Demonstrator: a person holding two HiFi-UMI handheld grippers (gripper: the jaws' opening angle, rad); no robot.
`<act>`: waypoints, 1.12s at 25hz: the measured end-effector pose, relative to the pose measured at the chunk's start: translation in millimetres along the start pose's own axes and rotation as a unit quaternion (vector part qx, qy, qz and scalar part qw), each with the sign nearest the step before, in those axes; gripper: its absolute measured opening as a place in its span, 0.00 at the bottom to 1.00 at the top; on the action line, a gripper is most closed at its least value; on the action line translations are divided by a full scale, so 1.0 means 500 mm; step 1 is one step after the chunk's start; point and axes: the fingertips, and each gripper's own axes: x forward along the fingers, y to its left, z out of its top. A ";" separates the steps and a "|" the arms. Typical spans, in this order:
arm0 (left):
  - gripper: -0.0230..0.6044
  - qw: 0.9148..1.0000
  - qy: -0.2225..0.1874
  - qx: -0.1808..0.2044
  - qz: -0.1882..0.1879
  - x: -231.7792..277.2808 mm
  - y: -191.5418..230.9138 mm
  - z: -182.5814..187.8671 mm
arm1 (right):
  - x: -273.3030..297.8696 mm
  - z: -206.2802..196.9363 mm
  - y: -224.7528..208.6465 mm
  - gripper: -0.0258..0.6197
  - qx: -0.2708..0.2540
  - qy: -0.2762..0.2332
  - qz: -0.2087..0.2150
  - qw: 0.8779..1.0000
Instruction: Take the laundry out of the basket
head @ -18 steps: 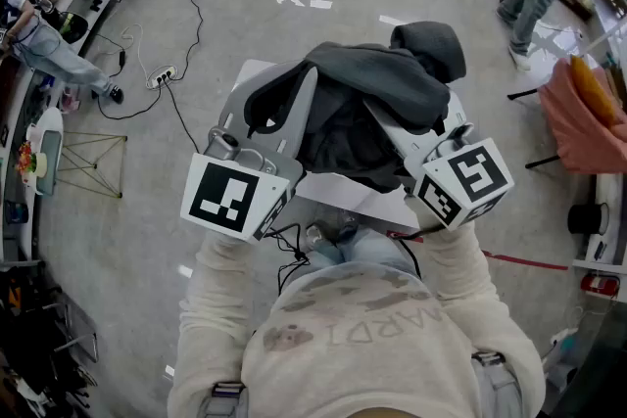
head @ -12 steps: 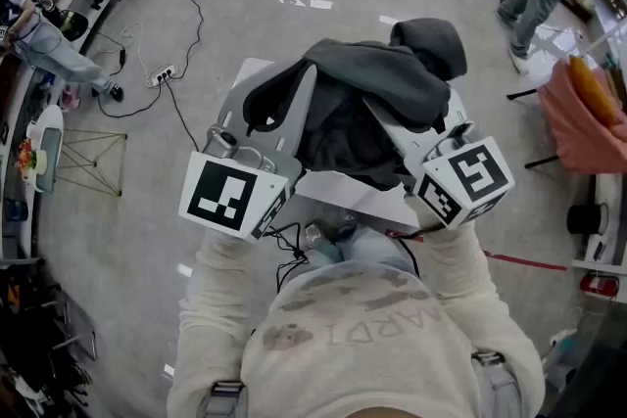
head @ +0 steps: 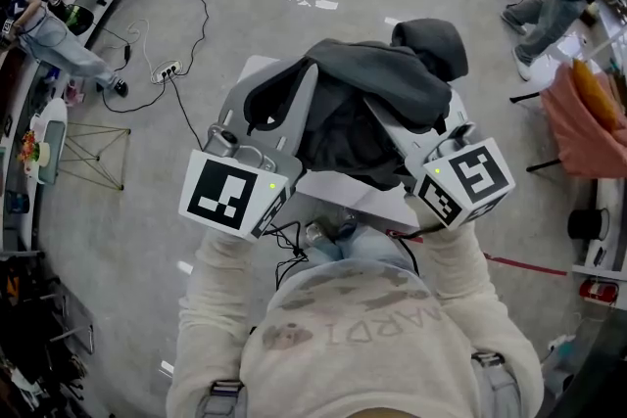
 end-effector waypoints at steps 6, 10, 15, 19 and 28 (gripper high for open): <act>0.04 1.000 -0.002 -0.003 0.028 -0.005 0.011 0.001 | 0.014 -0.031 -0.024 0.50 0.018 0.023 0.002 1.000; 0.04 0.998 0.000 -0.018 0.066 -0.038 0.034 -0.015 | 0.029 -0.127 -0.062 0.50 0.053 0.076 -0.014 0.996; 0.04 0.989 0.024 -0.029 0.144 -0.097 0.053 -0.045 | 0.092 -0.270 -0.125 0.51 0.053 0.160 -0.013 0.986; 0.04 0.977 0.045 -0.033 0.204 -0.170 0.104 -0.064 | 0.217 -0.367 -0.131 0.67 -0.045 0.212 -0.003 0.976; 0.04 0.963 0.074 -0.034 0.256 -0.253 0.115 -0.099 | 0.188 -0.262 -0.100 0.59 0.031 0.070 0.027 0.997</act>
